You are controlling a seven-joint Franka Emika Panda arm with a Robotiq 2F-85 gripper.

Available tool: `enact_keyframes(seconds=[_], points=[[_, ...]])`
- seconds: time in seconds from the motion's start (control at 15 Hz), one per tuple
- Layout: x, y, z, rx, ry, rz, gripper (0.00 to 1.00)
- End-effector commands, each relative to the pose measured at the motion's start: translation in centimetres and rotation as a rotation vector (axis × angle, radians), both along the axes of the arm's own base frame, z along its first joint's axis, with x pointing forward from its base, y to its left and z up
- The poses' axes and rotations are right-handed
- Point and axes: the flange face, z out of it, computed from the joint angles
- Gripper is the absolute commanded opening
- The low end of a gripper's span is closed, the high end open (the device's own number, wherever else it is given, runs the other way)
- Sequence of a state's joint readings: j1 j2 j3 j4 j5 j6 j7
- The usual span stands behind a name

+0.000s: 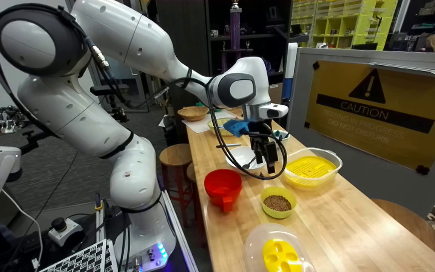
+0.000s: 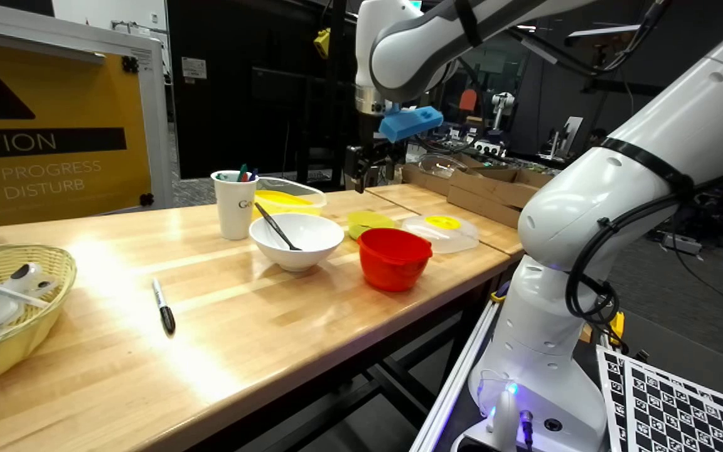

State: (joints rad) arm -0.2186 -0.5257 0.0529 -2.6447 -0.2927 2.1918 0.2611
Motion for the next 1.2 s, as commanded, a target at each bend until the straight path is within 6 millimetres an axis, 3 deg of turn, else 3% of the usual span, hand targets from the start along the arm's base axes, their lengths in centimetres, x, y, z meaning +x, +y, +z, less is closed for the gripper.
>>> enact_keyframes(seconds=[0.0,0.8,1.13], points=[[0.1,0.5,0.1,-0.007,0.006,0.01,1.0],[1.2,2.3,1.1,0.036,0.034,0.05,1.0],[2.8,4.3,1.8,0.085,0.08,0.077,1.0]])
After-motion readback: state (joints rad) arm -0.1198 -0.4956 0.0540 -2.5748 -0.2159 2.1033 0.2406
